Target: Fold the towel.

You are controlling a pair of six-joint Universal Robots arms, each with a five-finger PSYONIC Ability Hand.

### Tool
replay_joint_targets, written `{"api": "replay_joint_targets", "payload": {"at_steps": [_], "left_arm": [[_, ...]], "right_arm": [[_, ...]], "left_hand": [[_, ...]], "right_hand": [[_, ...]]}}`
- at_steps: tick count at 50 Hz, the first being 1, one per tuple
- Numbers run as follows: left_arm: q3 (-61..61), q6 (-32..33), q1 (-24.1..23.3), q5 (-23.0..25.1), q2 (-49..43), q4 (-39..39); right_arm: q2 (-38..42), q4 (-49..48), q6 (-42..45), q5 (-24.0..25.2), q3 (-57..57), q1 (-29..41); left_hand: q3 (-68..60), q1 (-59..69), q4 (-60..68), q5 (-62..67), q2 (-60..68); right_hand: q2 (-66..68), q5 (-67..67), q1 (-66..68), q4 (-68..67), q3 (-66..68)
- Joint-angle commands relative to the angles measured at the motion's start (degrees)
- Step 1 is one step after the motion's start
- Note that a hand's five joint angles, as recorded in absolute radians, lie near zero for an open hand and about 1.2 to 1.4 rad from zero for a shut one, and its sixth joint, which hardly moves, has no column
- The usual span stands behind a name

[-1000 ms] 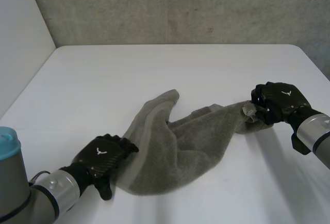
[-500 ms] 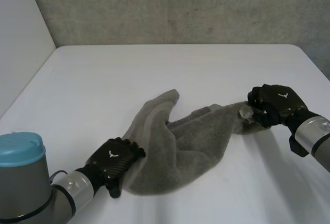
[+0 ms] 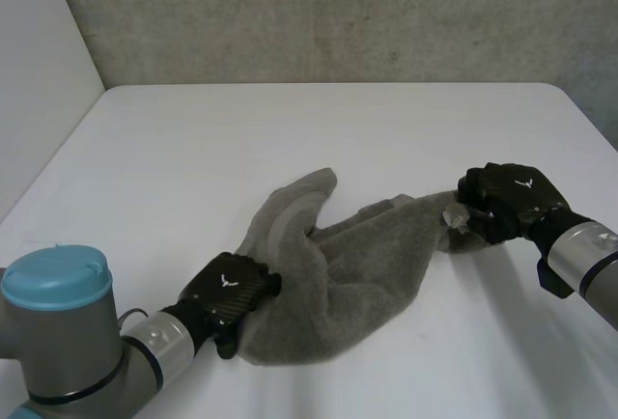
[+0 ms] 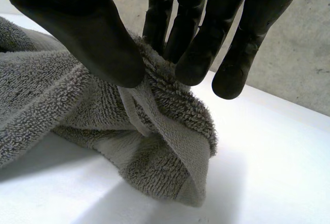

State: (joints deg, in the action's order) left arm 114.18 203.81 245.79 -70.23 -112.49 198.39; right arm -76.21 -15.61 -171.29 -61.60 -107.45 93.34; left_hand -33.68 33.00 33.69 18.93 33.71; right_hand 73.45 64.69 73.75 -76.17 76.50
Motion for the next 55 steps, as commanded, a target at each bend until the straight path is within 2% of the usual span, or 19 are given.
{"api": "replay_joint_targets", "payload": {"at_steps": [1,14,20,24,28,31,33,34,35,36,37,38,41,49,55], "left_arm": [[-1.41,-0.43,0.04,-0.08,-0.1,0.94],[-2.73,-0.52,0.13,-0.17,-0.1,2.0],[-3.17,-0.61,0.21,-0.26,-0.1,2.35],[-3.26,-1.4,0.3,-0.69,-0.1,2.96],[-3.17,-2.28,0.3,-0.96,-0.1,3.32],[-3.0,-2.37,0.13,-0.96,-0.1,3.23],[-2.82,-2.37,0.04,-0.96,-0.1,3.14],[-2.82,-2.37,0.04,-0.96,-0.1,3.14],[-2.65,-2.37,0.04,-0.96,-0.1,2.97],[-2.64,-2.37,0.04,-0.96,-0.1,2.97],[-2.56,-2.28,-0.05,-1.14,-0.1,2.71],[-2.38,-2.19,-0.05,-1.14,0.07,2.53],[-1.6,-2.1,-0.57,-0.96,1.04,1.3],[0.17,-1.75,-0.84,-0.7,4.38,-5.11],[0.96,-1.58,-0.4,-0.7,4.29,-5.38]], "right_arm": [[0.18,0.05,-0.01,-0.01,-0.04,-0.09],[0.18,0.05,0.08,0.08,-0.04,0.0],[0.18,-0.03,0.08,0.17,-0.04,0.0],[0.18,-0.03,0.08,0.17,-0.04,0.0],[0.18,0.05,0.08,0.17,-0.04,0.0],[0.18,0.05,0.08,0.17,-0.04,0.0],[0.18,0.05,0.08,0.17,-0.04,0.0],[0.18,0.05,0.08,0.17,-0.04,0.0],[0.18,0.05,0.08,0.17,-0.04,0.0],[0.18,0.05,0.08,0.17,-0.04,0.0],[0.18,0.05,0.08,0.17,-0.04,0.0],[0.18,0.05,0.08,0.17,-0.04,0.0],[0.18,0.05,0.08,0.17,-0.04,0.0],[0.18,0.05,0.08,0.17,-0.04,0.0],[0.27,0.05,0.08,0.17,-0.04,0.08]], "left_hand": [[-9.5,10.18,9.49,14.25,9.47],[-17.41,18.09,17.4,22.16,17.38],[-24.64,25.32,24.64,29.39,24.61],[-35.88,36.56,35.87,40.63,35.85],[-37.09,37.77,37.08,41.84,37.06],[-35.07,35.75,35.06,39.82,35.04],[-26.55,27.23,26.54,31.3,26.52],[-26.49,27.17,26.49,31.24,26.46],[-15.33,16.01,15.33,20.09,15.31],[-15.22,15.9,15.22,19.98,15.19],[-2.73,3.41,2.73,7.48,2.7],[3.56,-2.87,-3.56,1.2,-3.58],[10.31,-9.63,-10.32,-5.56,-10.34],[15.39,-14.71,-15.4,-10.64,-15.42],[14.72,-14.04,-14.73,-9.97,-14.75]], "right_hand": [[6.55,5.31,6.25,-3.83,3.5],[6.55,5.31,6.25,-3.83,3.5],[6.55,5.31,6.25,-3.83,3.5],[6.55,5.31,6.25,-3.83,3.5],[6.55,5.31,6.25,-3.83,3.5],[6.55,5.31,6.25,-3.83,3.5],[6.55,5.31,6.25,-3.83,3.5],[6.55,5.31,6.25,-3.83,3.5],[6.55,5.31,6.25,-3.83,3.5],[6.55,5.31,6.25,-3.83,3.5],[6.55,5.31,6.25,-3.83,3.5],[6.55,5.31,6.25,-3.83,3.5],[6.55,5.31,6.25,-3.83,3.5],[6.55,5.31,6.25,-3.83,3.5],[6.55,5.31,6.25,-3.83,3.5]]}}
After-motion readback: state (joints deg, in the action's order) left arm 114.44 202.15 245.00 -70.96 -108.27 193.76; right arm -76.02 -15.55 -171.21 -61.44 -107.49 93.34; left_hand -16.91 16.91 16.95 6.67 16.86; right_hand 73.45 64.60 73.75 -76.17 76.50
